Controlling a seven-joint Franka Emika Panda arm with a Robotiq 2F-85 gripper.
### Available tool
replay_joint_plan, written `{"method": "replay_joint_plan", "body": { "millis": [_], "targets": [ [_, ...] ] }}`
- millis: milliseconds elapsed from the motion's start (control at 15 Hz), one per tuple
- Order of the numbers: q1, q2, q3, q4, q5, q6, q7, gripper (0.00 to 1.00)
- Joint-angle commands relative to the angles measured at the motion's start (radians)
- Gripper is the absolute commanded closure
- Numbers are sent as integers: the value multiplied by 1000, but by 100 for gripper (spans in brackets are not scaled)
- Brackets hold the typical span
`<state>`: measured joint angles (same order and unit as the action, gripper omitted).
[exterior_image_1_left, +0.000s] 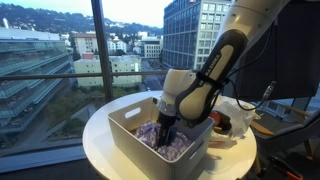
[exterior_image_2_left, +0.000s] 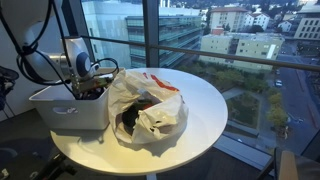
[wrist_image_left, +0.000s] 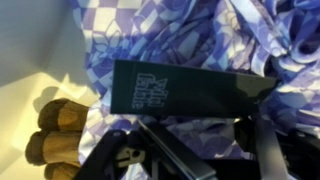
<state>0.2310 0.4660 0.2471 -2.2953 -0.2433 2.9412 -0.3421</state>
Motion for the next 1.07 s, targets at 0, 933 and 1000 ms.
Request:
{"method": "replay_joint_plan", "body": {
  "millis": [0, 933, 1000],
  "targets": [
    [-6, 0, 4, 18, -5, 0, 14, 58],
    [-99, -186, 70, 84, 83, -196, -7, 93],
    [-90, -216, 48, 91, 66, -201, 5, 93]
  ]
}}
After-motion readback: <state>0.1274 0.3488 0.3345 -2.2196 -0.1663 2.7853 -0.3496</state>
